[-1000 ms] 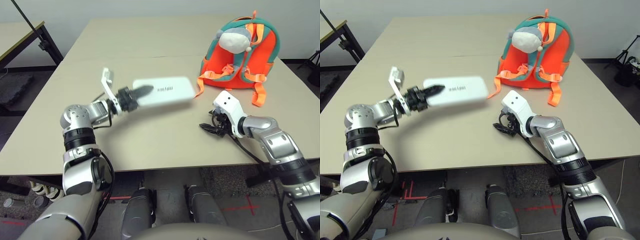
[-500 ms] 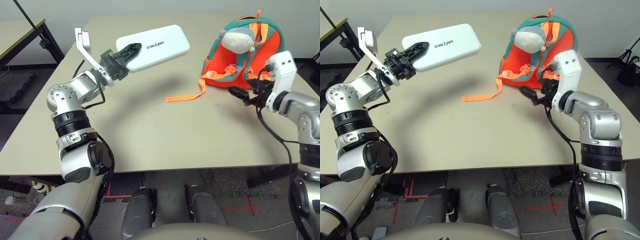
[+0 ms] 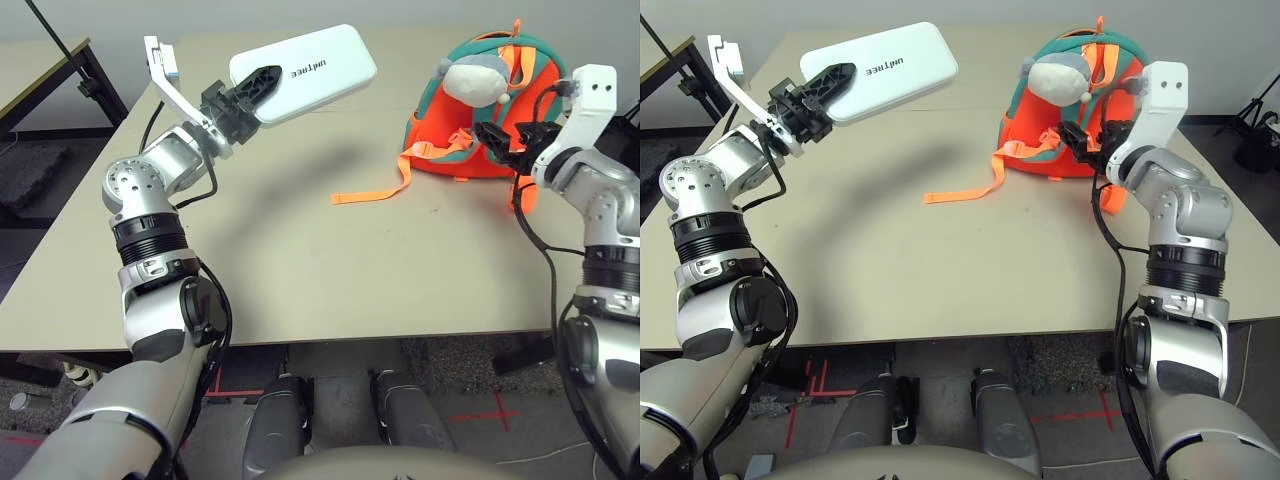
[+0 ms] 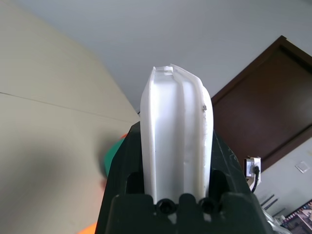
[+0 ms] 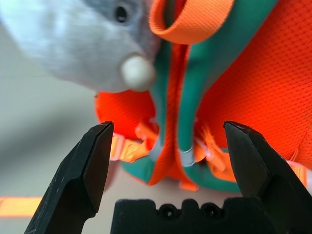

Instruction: Put the pencil case into the backpack and zip it.

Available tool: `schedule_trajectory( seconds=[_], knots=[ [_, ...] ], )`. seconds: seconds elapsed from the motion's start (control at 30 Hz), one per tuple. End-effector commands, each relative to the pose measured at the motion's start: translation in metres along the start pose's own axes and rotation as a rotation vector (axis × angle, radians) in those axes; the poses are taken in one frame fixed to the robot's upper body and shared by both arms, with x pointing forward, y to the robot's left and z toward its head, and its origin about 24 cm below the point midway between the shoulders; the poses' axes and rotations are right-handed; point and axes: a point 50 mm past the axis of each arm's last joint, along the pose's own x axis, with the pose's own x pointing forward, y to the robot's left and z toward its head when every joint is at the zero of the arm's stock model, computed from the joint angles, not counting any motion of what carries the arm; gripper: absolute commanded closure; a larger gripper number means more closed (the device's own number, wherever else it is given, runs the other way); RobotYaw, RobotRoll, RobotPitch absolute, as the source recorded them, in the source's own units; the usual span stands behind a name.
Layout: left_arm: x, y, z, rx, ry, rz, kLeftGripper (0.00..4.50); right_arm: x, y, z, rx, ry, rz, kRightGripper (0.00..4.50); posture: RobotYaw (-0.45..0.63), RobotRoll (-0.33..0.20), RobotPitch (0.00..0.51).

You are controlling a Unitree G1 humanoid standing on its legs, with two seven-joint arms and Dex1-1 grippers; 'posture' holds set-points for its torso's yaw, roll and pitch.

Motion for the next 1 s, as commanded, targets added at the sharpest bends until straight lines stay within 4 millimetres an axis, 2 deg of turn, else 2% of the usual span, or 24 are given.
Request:
schedule_trajectory(
  seconds=[0.03,0.33,0.63,0.77,1.0],
  knots=[
    [0.002,-0.008,0.006,0.018,-0.028,-0.029,3.25,0.012,0.001,-0.005,-0.013,0.006,-0.014,0.0,-0.2,0.0,0.067],
    [0.001,-0.01,0.009,0.032,-0.04,-0.019,3.25,0.031,0.004,-0.011,-0.036,0.007,-0.028,0.0,-0.18,0.0,0.086],
    [-0.004,-0.01,0.01,0.038,-0.043,-0.004,3.25,0.038,0.006,-0.015,-0.057,0.005,-0.026,0.0,-0.16,0.0,0.106],
    [-0.006,-0.009,0.009,0.042,-0.042,0.005,3.25,0.038,0.005,-0.015,-0.062,-0.005,-0.032,0.92,-0.16,0.0,0.111],
    [-0.006,-0.008,0.007,0.041,-0.036,0.01,3.25,0.035,0.004,-0.012,-0.085,-0.03,-0.014,3.62,-0.16,0.0,0.116]
  ],
)
